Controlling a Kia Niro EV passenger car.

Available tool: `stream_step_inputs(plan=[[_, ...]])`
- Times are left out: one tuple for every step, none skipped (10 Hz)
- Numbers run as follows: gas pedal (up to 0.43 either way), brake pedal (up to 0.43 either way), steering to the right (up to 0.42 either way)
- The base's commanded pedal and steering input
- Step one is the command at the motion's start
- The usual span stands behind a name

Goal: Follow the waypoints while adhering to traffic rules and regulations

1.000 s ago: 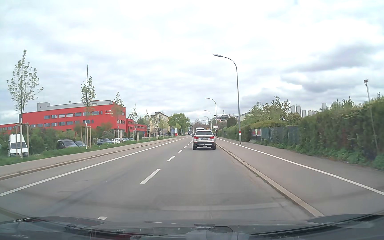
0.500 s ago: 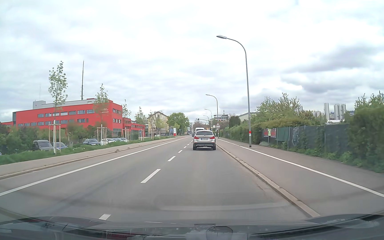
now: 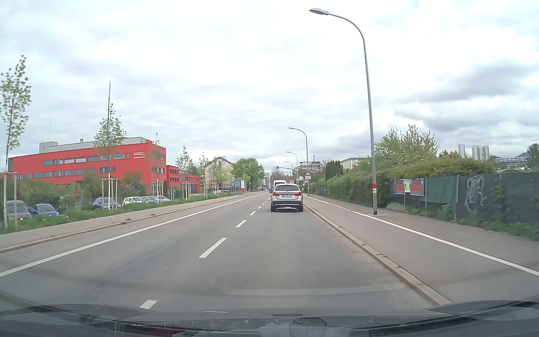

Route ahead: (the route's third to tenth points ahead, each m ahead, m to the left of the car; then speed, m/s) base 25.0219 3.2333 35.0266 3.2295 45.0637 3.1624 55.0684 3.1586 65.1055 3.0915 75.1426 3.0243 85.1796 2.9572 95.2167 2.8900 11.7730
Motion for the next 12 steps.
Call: stream_step_inputs(plan=[[0.079, 0.0, 0.001], [0.079, 0.0, 0.001], [0.079, 0.0, 0.001], [0.079, 0.0, 0.001], [0.079, 0.0, 0.001], [0.079, 0.0, 0.001], [0.079, 0.0, 0.0], [0.079, 0.0, 0.0], [0.079, 0.0, 0.001], [0.079, 0.0, 0.001], [0.079, 0.0, 0.0], [0.079, 0.0, 0.0]])
